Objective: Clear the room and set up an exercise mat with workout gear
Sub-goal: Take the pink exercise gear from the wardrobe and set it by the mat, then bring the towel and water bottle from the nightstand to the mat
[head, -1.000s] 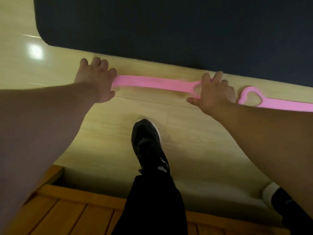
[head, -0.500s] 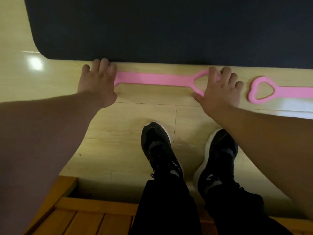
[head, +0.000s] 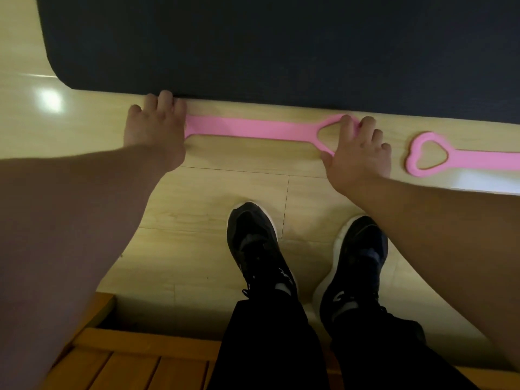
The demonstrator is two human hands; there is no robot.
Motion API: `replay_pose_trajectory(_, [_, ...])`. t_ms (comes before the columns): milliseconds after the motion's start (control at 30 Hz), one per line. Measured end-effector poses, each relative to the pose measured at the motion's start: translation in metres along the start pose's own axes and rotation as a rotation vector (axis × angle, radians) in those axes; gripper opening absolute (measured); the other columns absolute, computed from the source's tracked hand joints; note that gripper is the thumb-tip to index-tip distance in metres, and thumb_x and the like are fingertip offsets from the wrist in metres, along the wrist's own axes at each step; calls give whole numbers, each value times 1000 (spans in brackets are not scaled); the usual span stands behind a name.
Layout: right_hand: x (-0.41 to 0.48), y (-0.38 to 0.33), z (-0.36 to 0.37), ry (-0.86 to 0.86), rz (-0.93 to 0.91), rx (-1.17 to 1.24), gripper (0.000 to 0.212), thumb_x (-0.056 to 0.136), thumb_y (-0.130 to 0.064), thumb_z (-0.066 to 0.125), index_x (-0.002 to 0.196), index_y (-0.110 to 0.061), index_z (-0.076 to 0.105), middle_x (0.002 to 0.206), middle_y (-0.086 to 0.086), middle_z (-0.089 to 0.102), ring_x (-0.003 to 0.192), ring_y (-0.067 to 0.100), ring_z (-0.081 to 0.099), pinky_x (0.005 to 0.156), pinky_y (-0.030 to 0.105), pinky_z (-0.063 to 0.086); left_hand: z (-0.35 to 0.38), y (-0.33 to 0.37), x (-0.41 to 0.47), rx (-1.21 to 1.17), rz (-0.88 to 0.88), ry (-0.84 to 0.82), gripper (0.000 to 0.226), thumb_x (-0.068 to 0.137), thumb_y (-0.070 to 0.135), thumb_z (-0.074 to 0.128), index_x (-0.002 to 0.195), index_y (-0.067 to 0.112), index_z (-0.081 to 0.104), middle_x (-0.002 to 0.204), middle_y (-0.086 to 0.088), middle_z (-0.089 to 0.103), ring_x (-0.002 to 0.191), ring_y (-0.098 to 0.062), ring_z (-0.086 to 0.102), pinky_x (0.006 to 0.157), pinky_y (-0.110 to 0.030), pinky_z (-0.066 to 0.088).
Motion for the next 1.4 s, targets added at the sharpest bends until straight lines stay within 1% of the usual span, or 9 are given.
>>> replay_pose_trajectory(167, [-18,-5,-27,-79,26,34,72,95,-55,49,146,-16,17,137,20,33,113,37,47,86,45,43,-23,5,-27,-52,-19,-74,76,75,24,67,141,10,32,141,-16,34,120,-34,43,92,-46,46])
replay_pose_trajectory(267, [-46,-10,-78,-63,-46,206,60,99,-48,49,145,-15,27,138,16,37,116,33,48,91,45,45,-62,6,-67,-279,-52,-106,72,79,18,66,143,8,33,142,-17,36,120,-35,46,94,-46,47])
replay_pose_trajectory(467, [-133,-19,-247,-105,-329,327,47,103,-41,45,145,-21,39,144,6,48,121,31,54,97,44,47,-196,-11,-194,-823,-102,-147,48,93,22,64,138,18,48,138,-5,45,112,-26,58,85,-35,47])
replay_pose_trajectory(567, [-192,-24,-353,-100,-434,333,43,103,-37,47,143,-22,47,140,2,55,123,26,55,101,43,47,-277,-36,-265,-977,-140,-124,37,95,27,61,130,22,53,130,0,52,110,-23,60,92,-38,51])
replay_pose_trajectory(700, [-278,-26,-479,-104,-562,269,39,103,-33,49,140,-23,54,131,1,62,114,23,60,92,36,50,-379,-80,-363,-996,-164,-155,35,96,30,59,130,23,53,126,2,57,110,-20,60,93,-35,52])
replay_pose_trajectory(833, [-361,-31,-592,-75,-714,215,35,102,-33,48,134,-24,59,125,-1,65,109,21,61,92,41,53,-474,-132,-449,-930,-200,-191,38,98,37,55,132,20,50,127,-2,58,111,-23,58,91,-37,51])
replay_pose_trajectory(1033, [-467,-44,-725,54,-974,68,27,101,-36,49,118,-24,66,105,-4,68,93,17,64,83,40,56,-587,-193,-559,-921,-378,-18,44,97,43,55,134,20,49,128,-3,59,114,-24,58,96,-43,50])
replay_pose_trajectory(1233, [-543,-54,-827,276,-1172,-10,37,102,-40,49,135,-28,58,131,-4,64,116,17,60,101,41,50,-663,-236,-652,-927,-554,233,47,97,45,56,137,23,49,128,0,59,112,-21,59,94,-41,52])
replay_pose_trajectory(1400, [-599,-57,-891,455,-1266,-25,40,103,-43,48,139,-28,56,137,-5,60,121,16,58,102,36,48,-710,-272,-719,-846,-722,428,45,96,47,56,135,25,50,121,4,61,104,-18,60,89,-39,53])
Point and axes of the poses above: each hand's wrist, its own x-axis towards the middle knuckle, its own z-axis out of the palm, y = z × x, the point moved 2 cm from there along x, towards the middle knuckle
